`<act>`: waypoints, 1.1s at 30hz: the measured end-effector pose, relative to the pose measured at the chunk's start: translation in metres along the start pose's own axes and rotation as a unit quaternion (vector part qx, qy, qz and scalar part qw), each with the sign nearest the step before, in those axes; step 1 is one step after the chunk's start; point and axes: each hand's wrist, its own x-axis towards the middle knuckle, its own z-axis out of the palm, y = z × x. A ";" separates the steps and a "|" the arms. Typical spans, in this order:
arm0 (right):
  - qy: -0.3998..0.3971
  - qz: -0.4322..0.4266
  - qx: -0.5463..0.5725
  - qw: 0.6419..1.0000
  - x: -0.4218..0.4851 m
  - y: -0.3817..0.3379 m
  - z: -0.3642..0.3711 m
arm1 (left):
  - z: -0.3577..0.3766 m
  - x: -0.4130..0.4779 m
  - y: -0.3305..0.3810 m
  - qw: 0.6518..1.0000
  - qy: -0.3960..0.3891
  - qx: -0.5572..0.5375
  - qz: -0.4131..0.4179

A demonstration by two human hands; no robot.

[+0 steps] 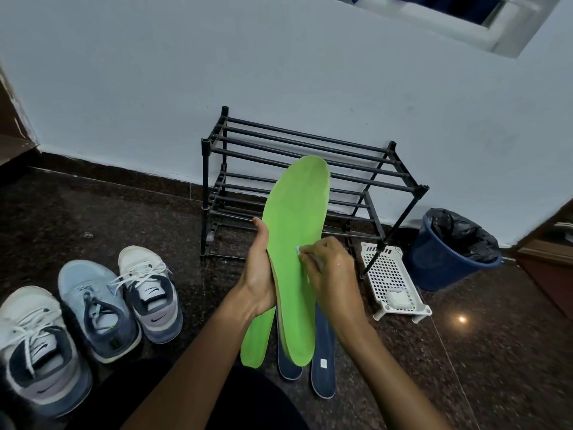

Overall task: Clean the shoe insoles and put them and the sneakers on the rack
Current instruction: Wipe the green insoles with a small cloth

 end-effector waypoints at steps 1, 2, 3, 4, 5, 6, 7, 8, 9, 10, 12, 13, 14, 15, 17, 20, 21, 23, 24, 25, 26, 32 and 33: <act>-0.011 -0.009 0.003 1.000 -0.004 -0.002 0.001 | -0.001 0.000 0.000 1.000 0.002 -0.002 0.002; -0.018 -0.014 0.004 1.000 -0.007 -0.003 0.002 | -0.001 0.000 0.000 1.000 0.002 -0.004 0.004; -0.021 -0.015 0.003 1.000 -0.008 -0.003 0.002 | 0.000 0.000 0.000 1.000 0.000 -0.005 0.004; -0.020 -0.009 0.003 1.000 -0.007 -0.001 0.002 | 0.000 0.000 -0.001 1.000 0.000 -0.003 0.003; -0.017 0.000 0.002 1.000 -0.005 0.000 0.001 | 0.001 0.000 -0.001 1.000 -0.001 -0.001 0.003; -0.012 0.010 -0.002 1.000 -0.002 0.002 0.000 | 0.002 0.000 -0.002 1.000 -0.003 -0.001 0.003; -0.004 0.020 -0.009 1.000 0.002 0.004 -0.001 | 0.002 0.001 -0.002 1.000 -0.005 -0.001 0.002; 0.005 0.029 -0.015 0.999 0.006 0.007 -0.001 | 0.003 0.001 -0.003 1.000 -0.005 0.000 0.002; 0.012 0.035 -0.021 0.999 0.009 0.008 -0.001 | 0.003 0.001 -0.003 1.000 -0.005 0.003 0.002; 0.014 0.037 -0.024 0.999 0.010 0.007 -0.001 | 0.003 0.001 -0.003 1.000 -0.004 0.003 0.002; 0.011 0.026 -0.027 0.999 0.007 0.003 0.001 | 0.001 0.001 -0.002 1.000 0.001 -0.004 0.004; 0.005 0.015 -0.026 1.000 0.002 0.000 0.002 | 0.000 0.001 -0.001 1.000 0.006 -0.007 0.008; -0.005 0.006 -0.020 1.000 -0.003 -0.004 0.004 | -0.002 0.001 0.001 1.000 0.009 -0.009 0.014; -0.016 -0.002 -0.014 1.000 -0.010 -0.007 0.005 | -0.003 0.001 0.002 1.000 0.012 -0.010 0.019; -0.025 -0.007 -0.009 1.000 -0.017 -0.009 0.005 | -0.003 0.001 0.003 1.000 0.015 -0.008 0.025; -0.016 0.013 -0.015 1.000 -0.013 -0.005 0.003 | -0.001 0.001 0.001 1.000 0.014 -0.002 0.021; -0.010 0.020 -0.023 0.999 -0.010 -0.003 0.001 | 0.000 0.001 0.001 1.000 0.012 -0.003 0.018; 0.002 0.025 -0.034 0.999 -0.004 -0.002 0.000 | 0.001 0.000 0.000 1.000 0.013 -0.003 0.016; 0.004 0.025 -0.036 0.999 -0.003 -0.002 0.000 | 0.001 0.000 0.001 1.000 0.015 -0.003 0.015; 0.003 0.022 -0.036 0.999 -0.004 -0.004 0.001 | 0.000 0.000 0.001 1.000 0.016 -0.003 0.014; 0.001 0.019 -0.035 0.999 -0.006 -0.005 0.003 | -0.001 0.000 0.002 1.000 0.017 -0.005 0.014; -0.014 0.012 -0.004 1.000 -0.022 -0.009 0.007 | -0.004 0.001 0.003 0.999 0.025 -0.009 0.027; -0.013 0.015 -0.005 1.000 -0.020 -0.008 0.006 | -0.003 0.001 0.003 0.999 0.025 -0.004 0.027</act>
